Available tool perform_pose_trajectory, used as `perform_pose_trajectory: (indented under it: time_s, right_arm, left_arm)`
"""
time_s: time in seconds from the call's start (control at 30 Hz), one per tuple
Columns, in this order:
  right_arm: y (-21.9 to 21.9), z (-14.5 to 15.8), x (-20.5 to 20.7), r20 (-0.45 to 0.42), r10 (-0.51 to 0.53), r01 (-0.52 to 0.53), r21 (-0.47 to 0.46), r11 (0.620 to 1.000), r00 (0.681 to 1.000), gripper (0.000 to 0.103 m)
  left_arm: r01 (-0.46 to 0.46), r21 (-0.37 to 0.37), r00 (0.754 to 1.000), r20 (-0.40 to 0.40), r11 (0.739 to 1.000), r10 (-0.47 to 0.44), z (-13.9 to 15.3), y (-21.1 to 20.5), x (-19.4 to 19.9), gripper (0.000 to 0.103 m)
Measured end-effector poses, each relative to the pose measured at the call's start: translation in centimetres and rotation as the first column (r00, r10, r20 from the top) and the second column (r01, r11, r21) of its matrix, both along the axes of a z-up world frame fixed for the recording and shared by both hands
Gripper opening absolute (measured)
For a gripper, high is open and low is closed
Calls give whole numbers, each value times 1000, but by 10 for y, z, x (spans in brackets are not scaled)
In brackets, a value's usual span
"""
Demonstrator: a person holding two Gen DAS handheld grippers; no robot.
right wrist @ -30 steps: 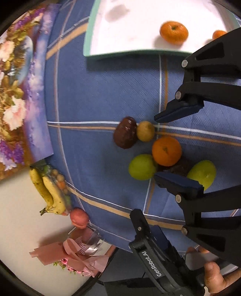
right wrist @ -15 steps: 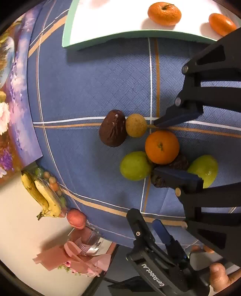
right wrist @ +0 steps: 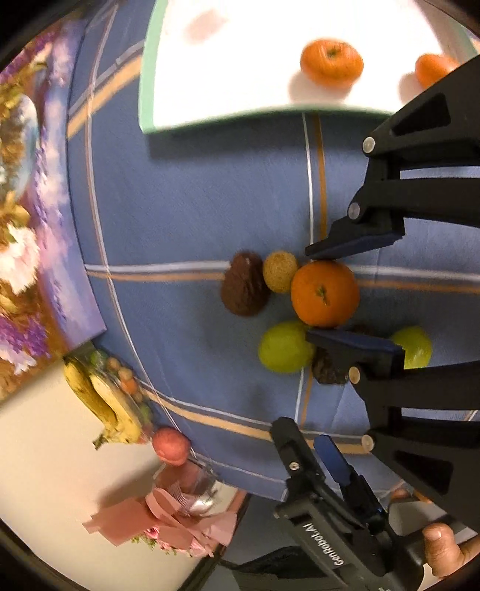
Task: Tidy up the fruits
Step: 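Grasp a dark date with the left tool while the right tool grasps an orange, then carry the date and orange into the white tray and open both tools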
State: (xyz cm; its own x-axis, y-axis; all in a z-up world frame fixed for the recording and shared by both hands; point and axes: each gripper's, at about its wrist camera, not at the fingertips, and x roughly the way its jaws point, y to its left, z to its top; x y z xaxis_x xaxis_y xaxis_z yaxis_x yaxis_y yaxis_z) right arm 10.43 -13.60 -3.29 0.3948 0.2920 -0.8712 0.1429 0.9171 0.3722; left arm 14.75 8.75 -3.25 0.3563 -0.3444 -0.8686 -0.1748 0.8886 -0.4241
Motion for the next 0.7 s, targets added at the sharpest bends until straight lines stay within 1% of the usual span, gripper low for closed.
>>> perform_pose_trajectory:
  time_s: [0.17, 0.33, 0.4, 0.53, 0.57, 0.63, 0.67, 0.7]
  right_arm:
    - [-20, 22, -4, 61, -54, 55, -7, 998, 997, 40]
    - [-32, 36, -8, 100, -81, 83, -20, 996, 992, 40]
    - [-36, 38, -9, 102, -90, 92, -14, 996, 991, 40]
    - [-38, 36, -10, 90, -95, 97, -9, 995, 991, 40]
    - [-38, 35, -10, 88, -96, 97, -7, 995, 991, 40]
    - [-40, 35, -10, 83, -99, 100, -3, 995, 992, 40]
    - [-40, 35, -11, 81, -99, 100, -2, 995, 992, 40]
    - [-40, 35, -11, 79, -99, 100, -1, 995, 992, 40]
  left_arm:
    - [70, -23, 998, -2, 997, -70, 0, -16, -1, 72]
    - [140, 3, 990, -22, 990, -140, -8, -36, -4, 68]
    - [157, 8, 987, -35, 988, -156, -12, -41, -5, 63]
    - [185, 21, 981, -61, 983, -183, -20, -50, -5, 56]
    - [189, 21, 980, -68, 982, -187, -23, -51, -5, 52]
    - [191, 40, 979, -77, 981, -188, -26, -52, -5, 48]
    - [190, 45, 979, -80, 981, -186, -27, -52, -5, 42]
    - [185, 41, 980, -78, 982, -182, -27, -50, -6, 42]
